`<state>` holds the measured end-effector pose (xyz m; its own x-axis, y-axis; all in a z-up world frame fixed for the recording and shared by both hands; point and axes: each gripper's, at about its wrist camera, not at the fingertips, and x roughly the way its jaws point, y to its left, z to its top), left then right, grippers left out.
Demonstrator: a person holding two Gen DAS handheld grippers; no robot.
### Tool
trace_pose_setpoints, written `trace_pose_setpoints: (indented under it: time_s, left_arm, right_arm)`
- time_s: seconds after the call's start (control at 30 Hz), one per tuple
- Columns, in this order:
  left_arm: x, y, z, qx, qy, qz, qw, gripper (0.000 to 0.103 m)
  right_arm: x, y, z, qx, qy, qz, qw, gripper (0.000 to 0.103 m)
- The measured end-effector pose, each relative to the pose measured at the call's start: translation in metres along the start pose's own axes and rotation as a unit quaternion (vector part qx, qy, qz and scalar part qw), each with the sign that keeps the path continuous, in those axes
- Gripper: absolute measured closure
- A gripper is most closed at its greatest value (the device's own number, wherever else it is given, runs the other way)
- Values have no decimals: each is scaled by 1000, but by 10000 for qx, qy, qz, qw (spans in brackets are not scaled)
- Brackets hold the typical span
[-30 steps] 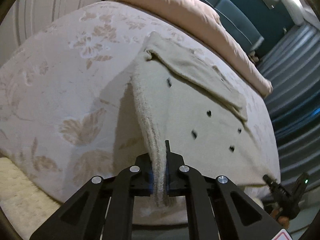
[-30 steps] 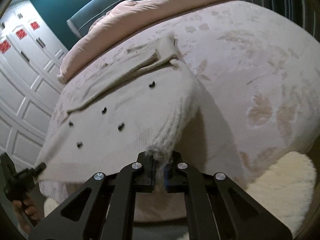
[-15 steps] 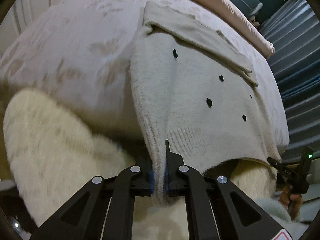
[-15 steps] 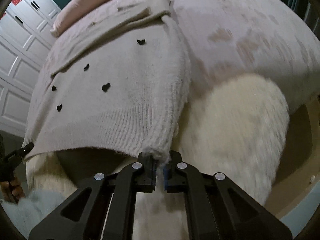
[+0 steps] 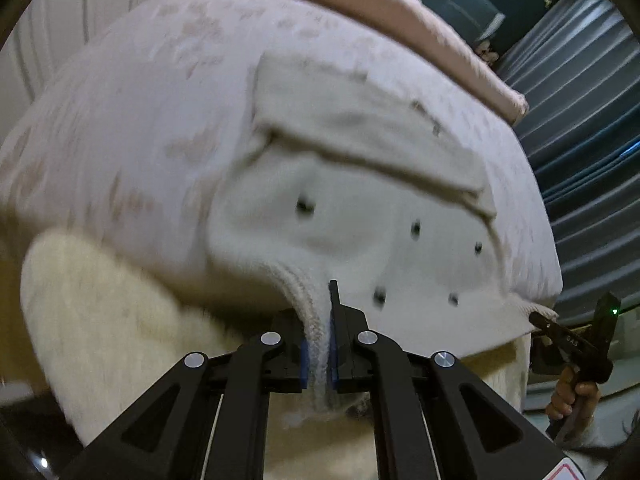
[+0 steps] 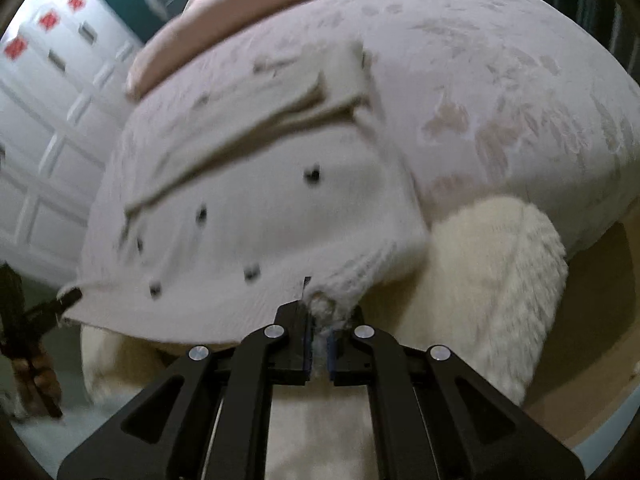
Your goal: Fold small clothes
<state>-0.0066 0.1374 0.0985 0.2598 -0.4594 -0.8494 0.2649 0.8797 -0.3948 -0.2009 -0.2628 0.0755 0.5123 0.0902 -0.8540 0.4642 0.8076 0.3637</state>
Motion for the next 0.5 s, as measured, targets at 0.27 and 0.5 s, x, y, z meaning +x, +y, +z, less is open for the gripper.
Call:
trace_pose_setpoints:
  time_s: [0.27,0.5]
  left_arm:
    - [-4,8,-4,-86,73,30,9999,98]
    - [-6,-2,38,-20,-357,-119,9993,98]
  right_arm:
    - [-6,9,-7,170,-403,274,9987,99]
    - [-12,21,52,75,-939,549,9940,99]
